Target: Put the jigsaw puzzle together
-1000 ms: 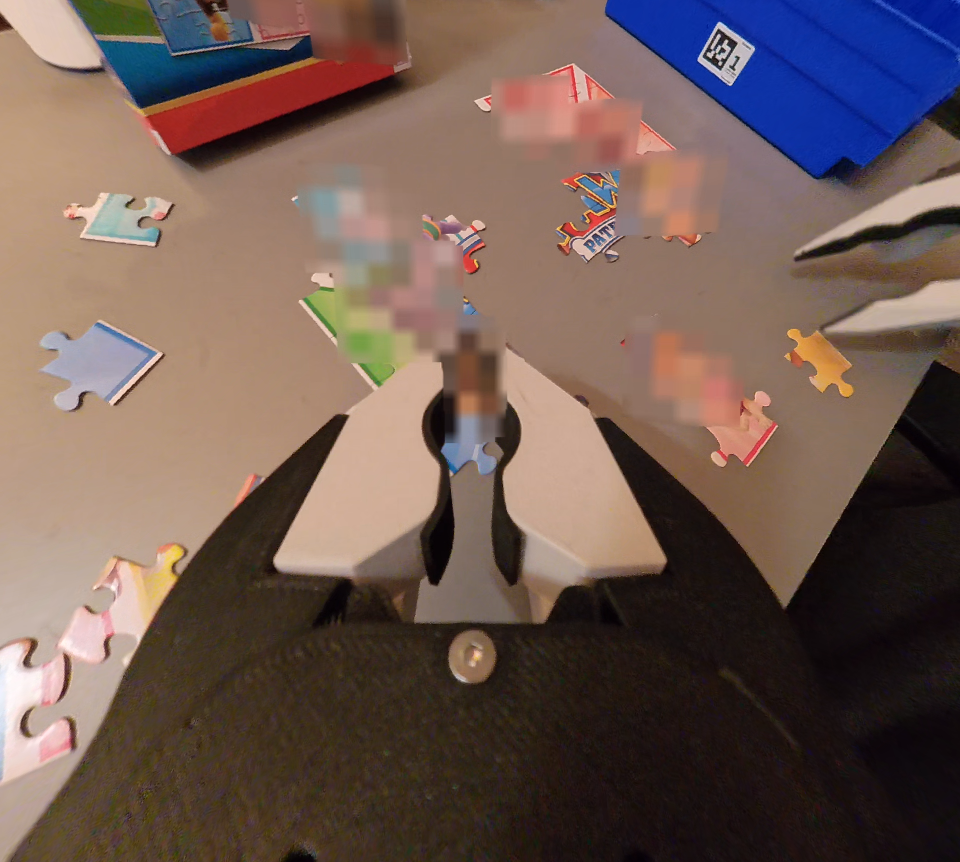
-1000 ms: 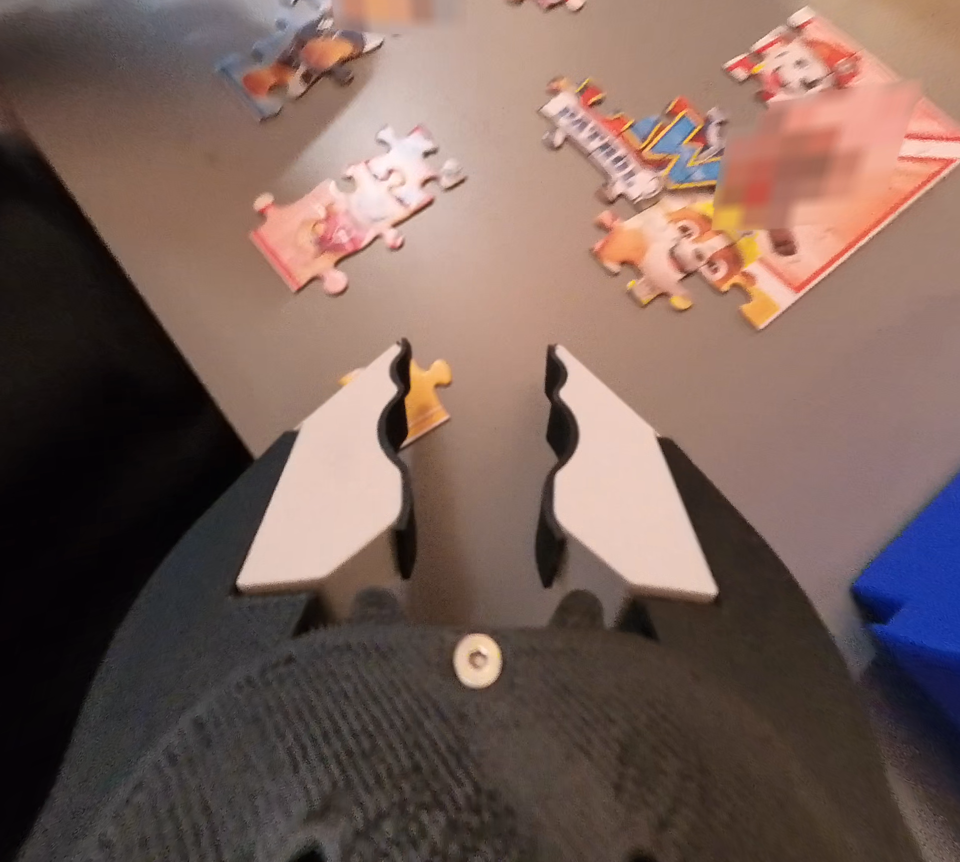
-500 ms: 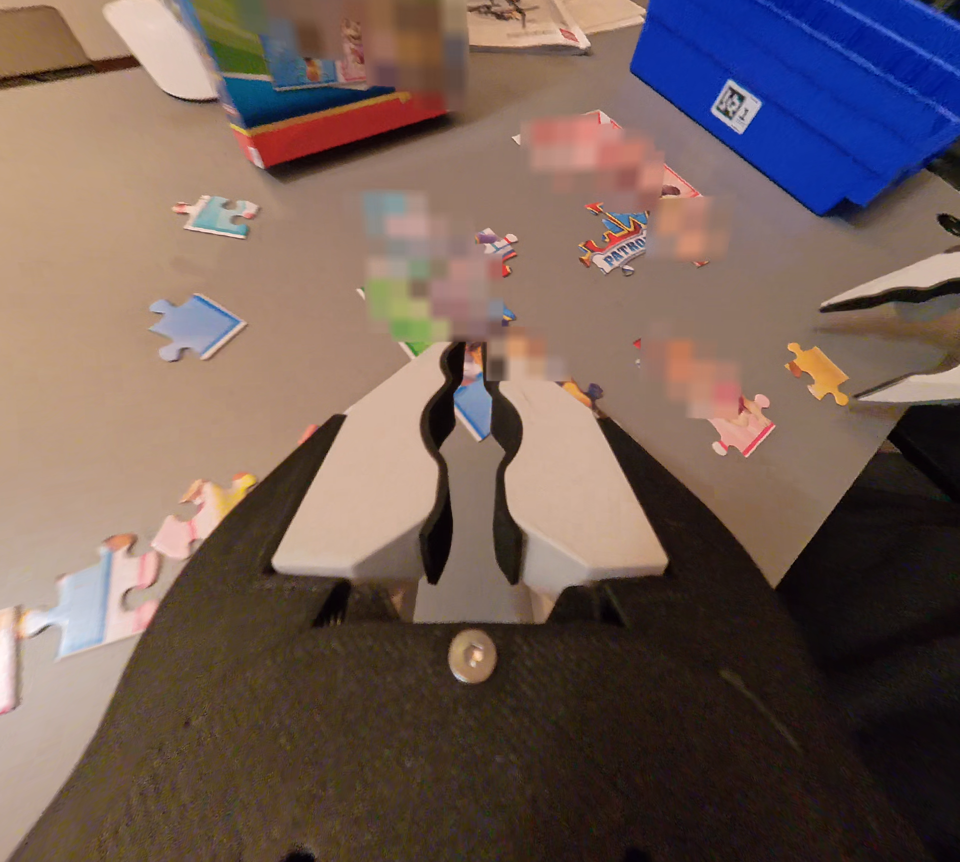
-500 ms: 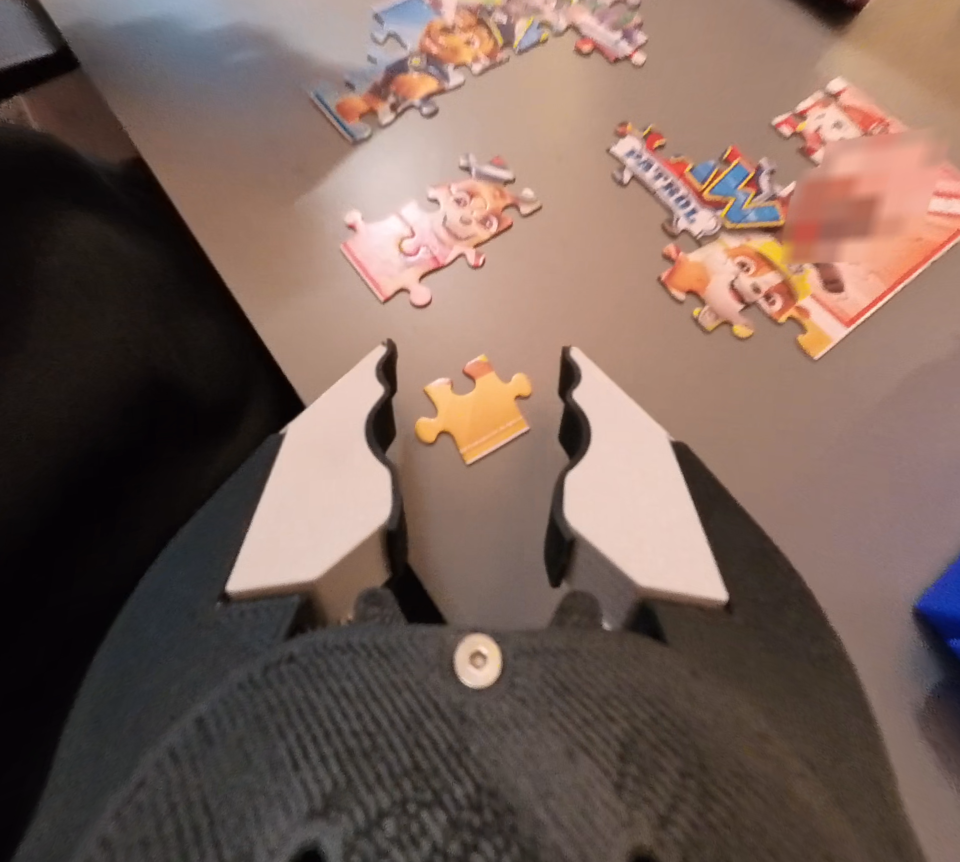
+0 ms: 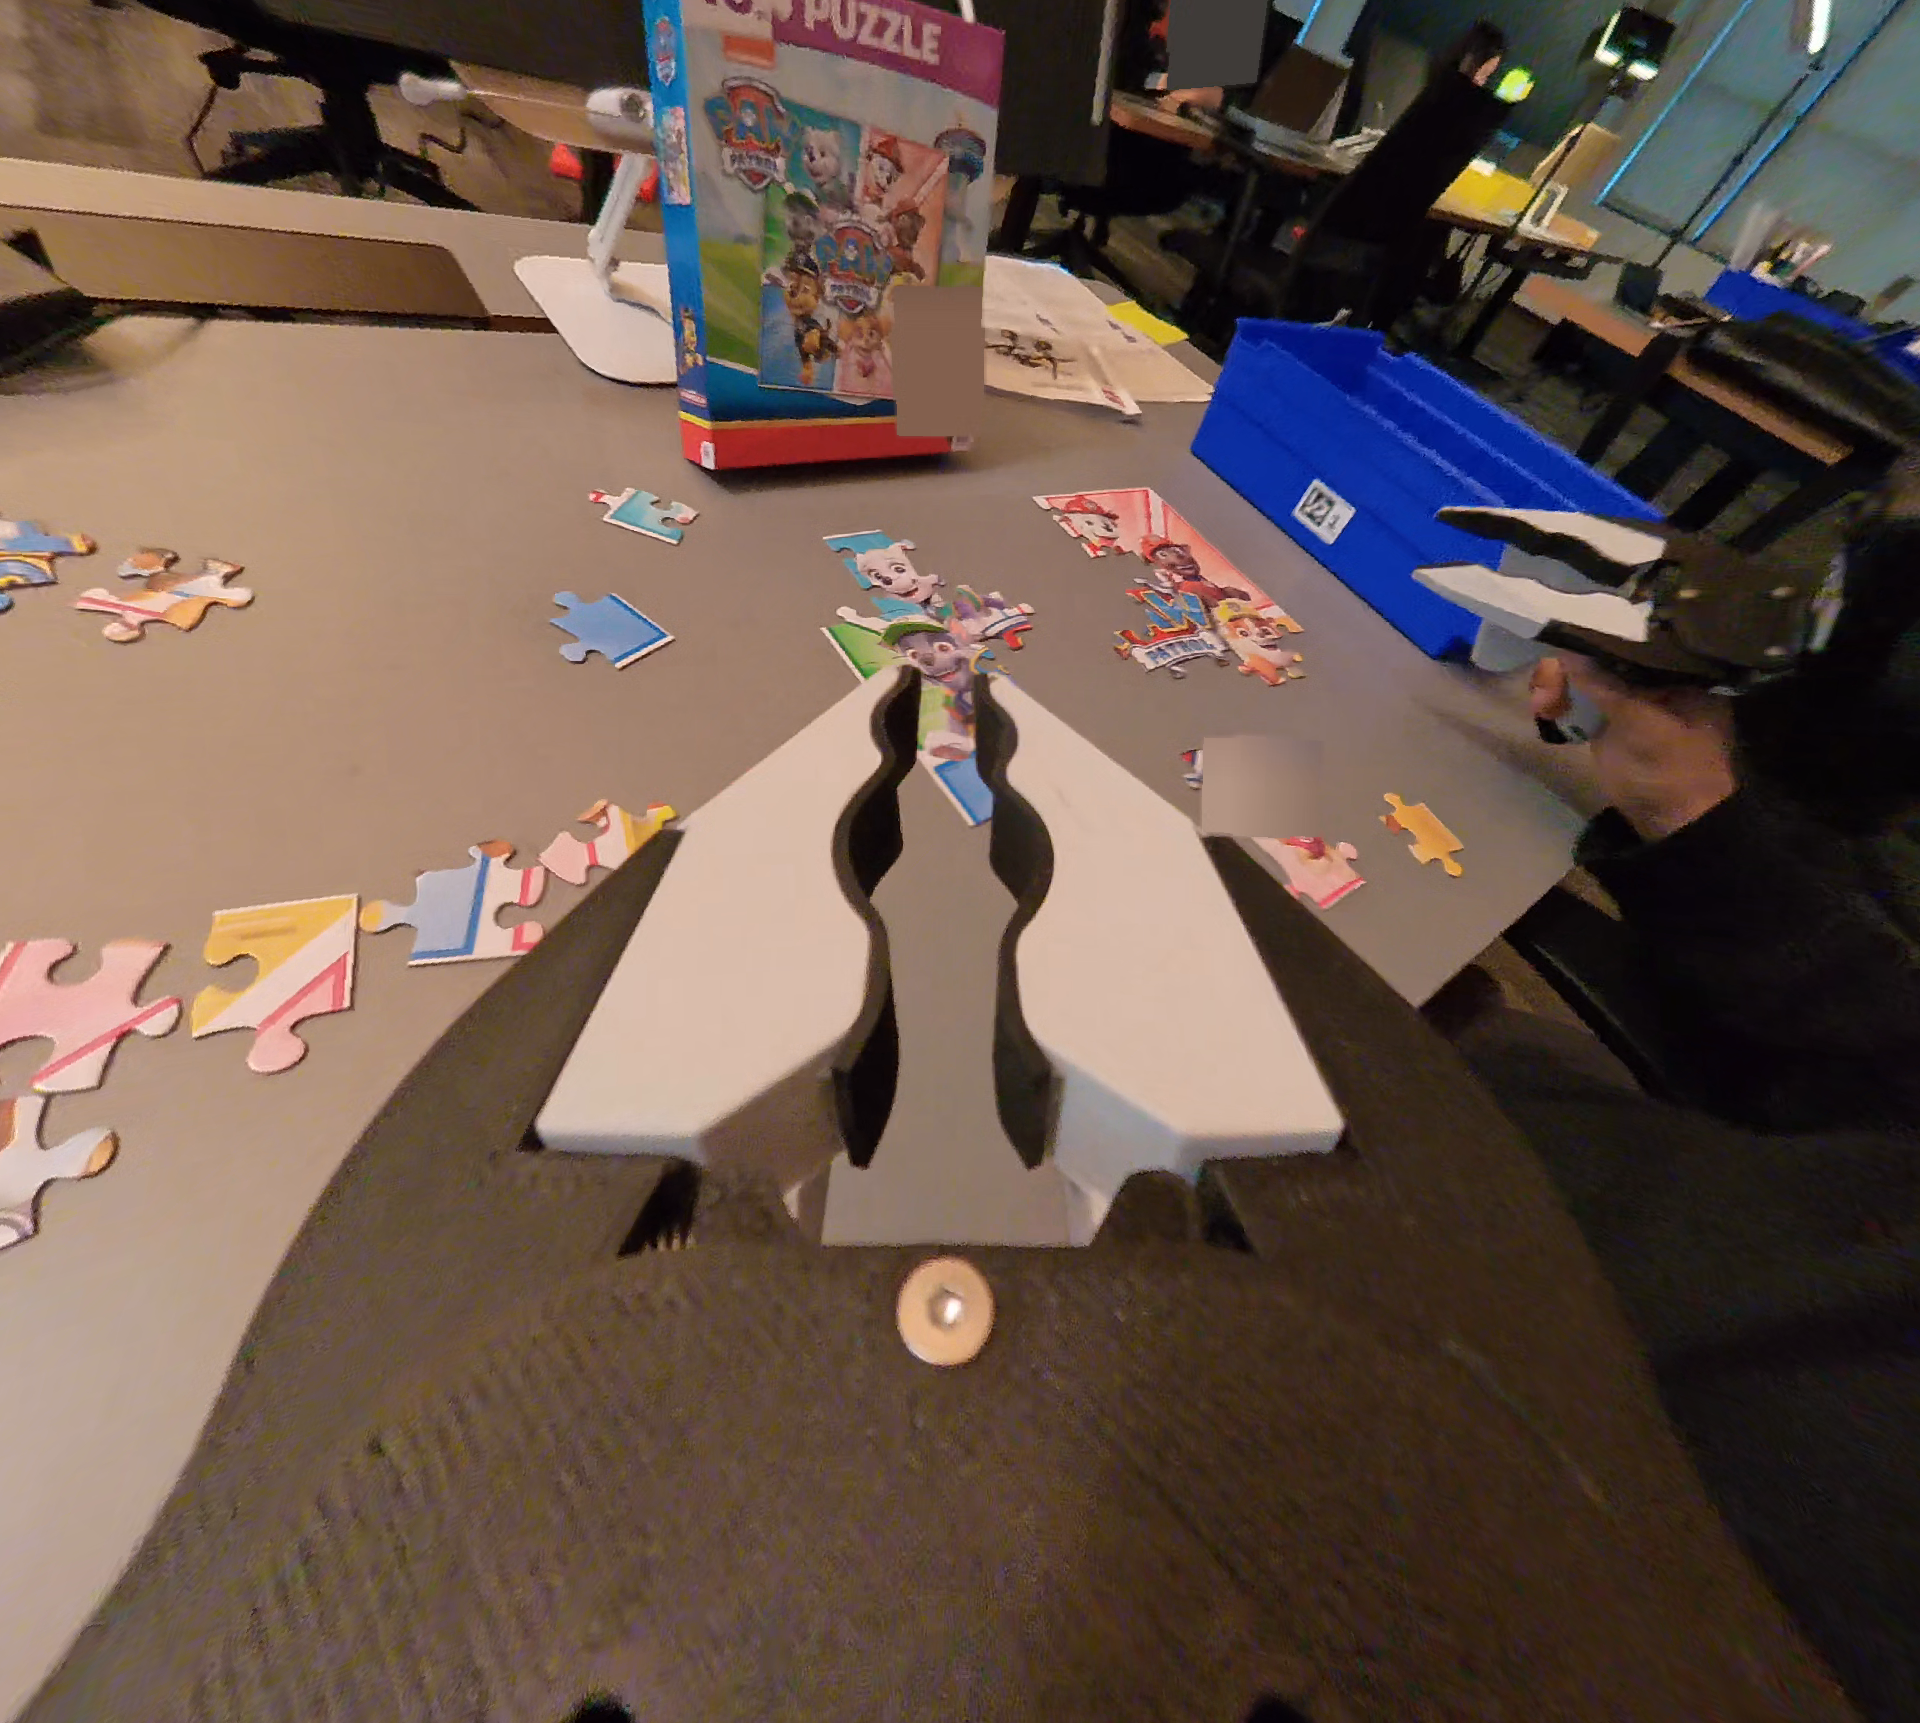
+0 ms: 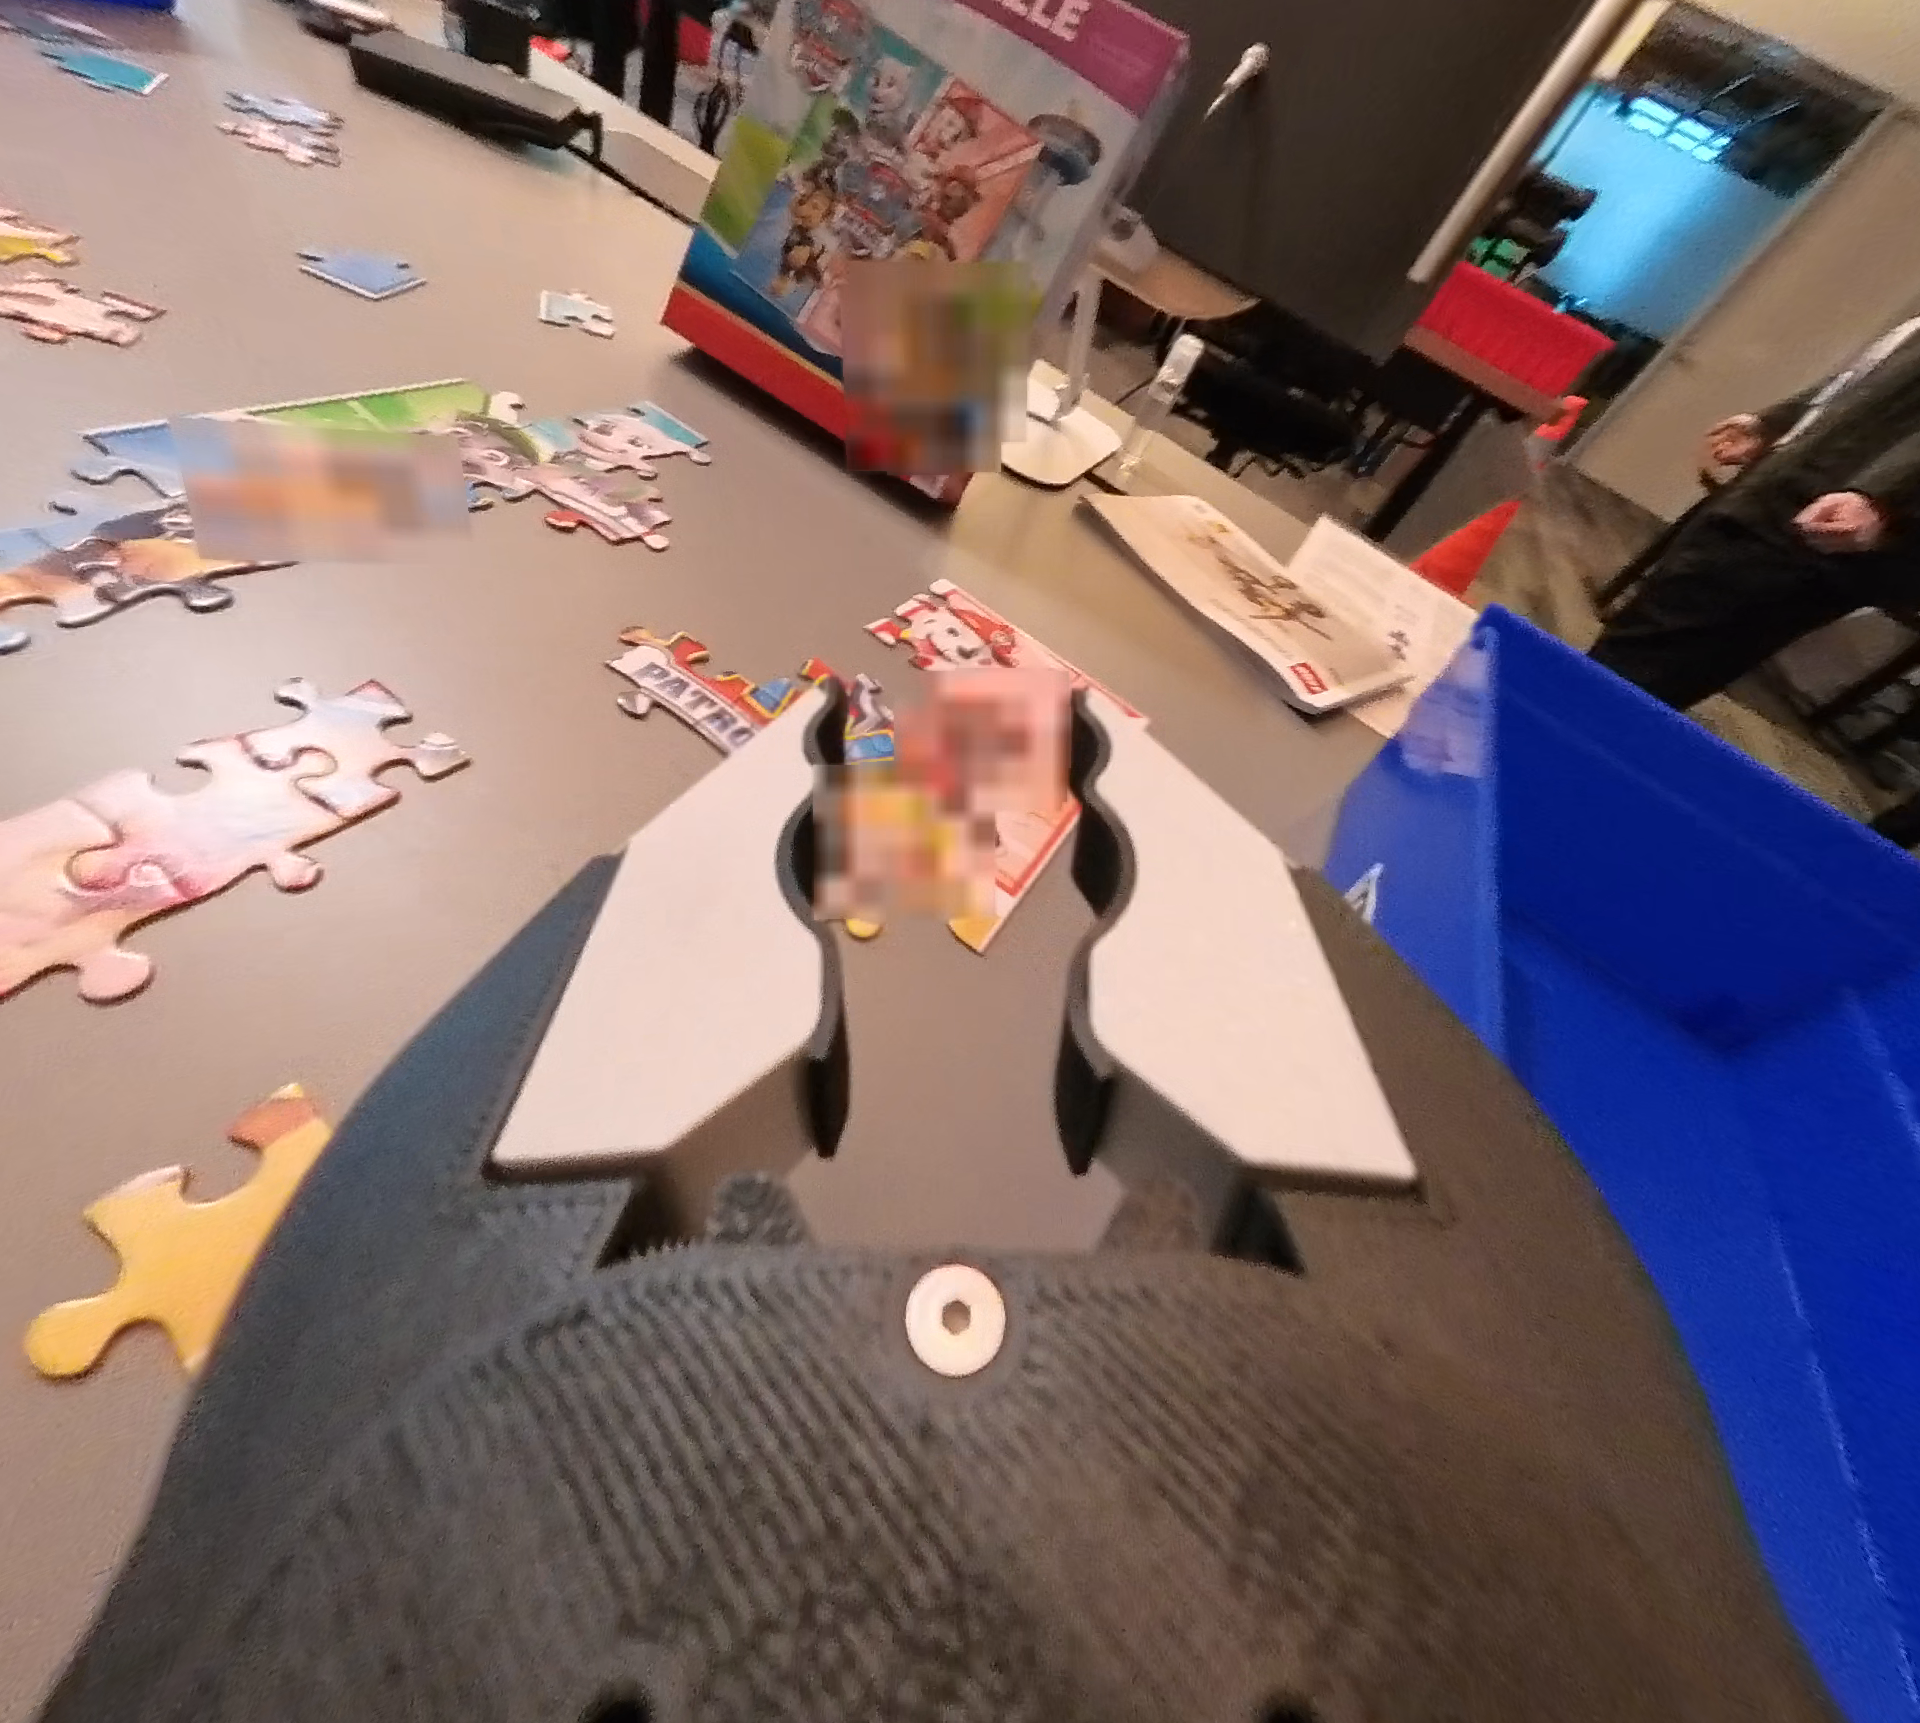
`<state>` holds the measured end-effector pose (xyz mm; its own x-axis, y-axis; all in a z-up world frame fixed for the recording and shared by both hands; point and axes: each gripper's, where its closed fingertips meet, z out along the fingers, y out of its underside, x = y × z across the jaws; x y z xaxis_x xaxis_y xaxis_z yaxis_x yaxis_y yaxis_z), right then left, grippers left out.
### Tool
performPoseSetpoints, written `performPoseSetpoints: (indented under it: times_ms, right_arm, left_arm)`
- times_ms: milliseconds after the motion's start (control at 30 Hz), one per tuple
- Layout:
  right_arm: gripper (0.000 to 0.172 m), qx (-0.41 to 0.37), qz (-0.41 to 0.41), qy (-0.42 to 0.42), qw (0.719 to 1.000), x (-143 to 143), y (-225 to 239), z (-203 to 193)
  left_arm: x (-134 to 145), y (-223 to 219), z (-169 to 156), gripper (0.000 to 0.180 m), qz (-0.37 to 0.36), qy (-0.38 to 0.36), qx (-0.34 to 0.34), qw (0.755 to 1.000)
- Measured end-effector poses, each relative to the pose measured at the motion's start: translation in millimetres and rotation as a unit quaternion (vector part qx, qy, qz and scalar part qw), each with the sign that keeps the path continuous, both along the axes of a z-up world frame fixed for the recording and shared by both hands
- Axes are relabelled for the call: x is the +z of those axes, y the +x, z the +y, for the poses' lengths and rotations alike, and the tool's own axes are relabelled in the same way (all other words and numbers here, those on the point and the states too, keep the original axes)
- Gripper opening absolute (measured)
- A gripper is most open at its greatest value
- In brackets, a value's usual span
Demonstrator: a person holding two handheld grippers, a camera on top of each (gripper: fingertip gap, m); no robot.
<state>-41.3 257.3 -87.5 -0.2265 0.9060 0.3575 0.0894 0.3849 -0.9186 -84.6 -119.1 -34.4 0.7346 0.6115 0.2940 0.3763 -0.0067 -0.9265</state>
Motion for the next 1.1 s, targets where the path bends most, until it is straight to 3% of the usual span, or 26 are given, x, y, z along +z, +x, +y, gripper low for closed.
performPoseSetpoints:
  times_ms: [100,267,567,700,900,1100]
  right_arm:
    - [0.038,0.018,0.039,-0.055,0.998,11.0,11.8,-4.7]
    - [0.037,0.050,0.051,-0.101,0.992,10.8,15.0,-14.9]
    - [0.035,0.017,0.047,-0.076,0.996,-1.7,2.6,-5.3]
    - [0.035,0.014,0.038,-0.092,0.995,-3.9,-0.5,-1.3]
    - [0.034,0.004,0.040,-0.096,0.995,-3.2,-1.6,2.9]
    - [0.033,0.004,0.037,-0.088,0.995,-4.7,-2.3,1.6]
  left_arm:
    - [12.1,13.8,-7.5,0.009,0.010,0.019,-0.006,1.000]
    - [5.3,4.7,-41.1,0.010,0.027,-0.014,0.058,0.998]
    - [-73.4,-47.9,-120.5,0.026,-0.039,-0.062,0.197,0.978]
    - [-86.8,-56.9,-120.2,0.027,-0.015,-0.047,0.211,0.976]
    - [-102.3,-65.9,-153.8,0.035,-0.009,-0.152,0.306,0.940]
    - [-101.1,-63.2,-158.1,0.035,-0.003,-0.146,0.305,0.941]
